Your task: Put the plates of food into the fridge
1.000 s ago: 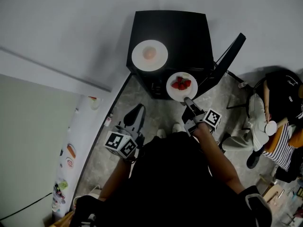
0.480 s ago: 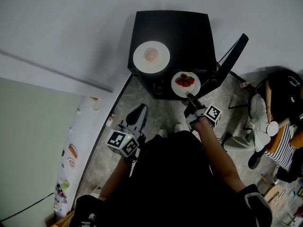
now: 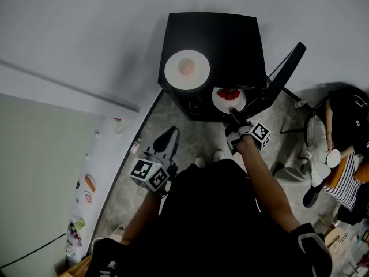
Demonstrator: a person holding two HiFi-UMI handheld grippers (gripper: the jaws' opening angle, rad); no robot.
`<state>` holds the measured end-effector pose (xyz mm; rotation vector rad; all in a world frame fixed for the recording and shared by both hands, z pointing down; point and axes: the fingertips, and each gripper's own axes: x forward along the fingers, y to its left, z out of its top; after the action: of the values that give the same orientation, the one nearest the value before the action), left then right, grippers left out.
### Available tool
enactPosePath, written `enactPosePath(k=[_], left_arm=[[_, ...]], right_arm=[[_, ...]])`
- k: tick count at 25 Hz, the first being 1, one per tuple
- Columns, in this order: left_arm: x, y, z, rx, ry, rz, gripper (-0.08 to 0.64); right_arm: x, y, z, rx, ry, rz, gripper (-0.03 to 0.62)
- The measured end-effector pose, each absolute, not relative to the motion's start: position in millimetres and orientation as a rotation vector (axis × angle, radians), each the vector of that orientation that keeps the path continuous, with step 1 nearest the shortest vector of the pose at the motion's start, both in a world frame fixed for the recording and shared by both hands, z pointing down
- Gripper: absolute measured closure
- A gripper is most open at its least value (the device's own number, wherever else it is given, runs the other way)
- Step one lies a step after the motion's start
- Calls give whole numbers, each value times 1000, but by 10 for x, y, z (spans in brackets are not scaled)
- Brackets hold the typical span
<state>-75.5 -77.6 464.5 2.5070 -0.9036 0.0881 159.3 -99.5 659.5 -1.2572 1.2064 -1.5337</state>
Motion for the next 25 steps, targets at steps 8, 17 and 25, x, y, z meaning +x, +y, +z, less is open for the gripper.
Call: enactPosePath(k=[8, 17, 25], left_arm=[[-773, -797, 4699, 2497, -904, 104, 520], [-722, -859, 4684, 2494, -911, 107, 520], [-688, -924, 4713, 2489, -920, 116, 520]], right_arm=[[1653, -1161, 6659, -1294, 1150, -1517, 558], [1776, -1311, 6697, -1322, 1112, -1488, 558], [1847, -1418, 6750, -1337, 1064, -1467, 558]])
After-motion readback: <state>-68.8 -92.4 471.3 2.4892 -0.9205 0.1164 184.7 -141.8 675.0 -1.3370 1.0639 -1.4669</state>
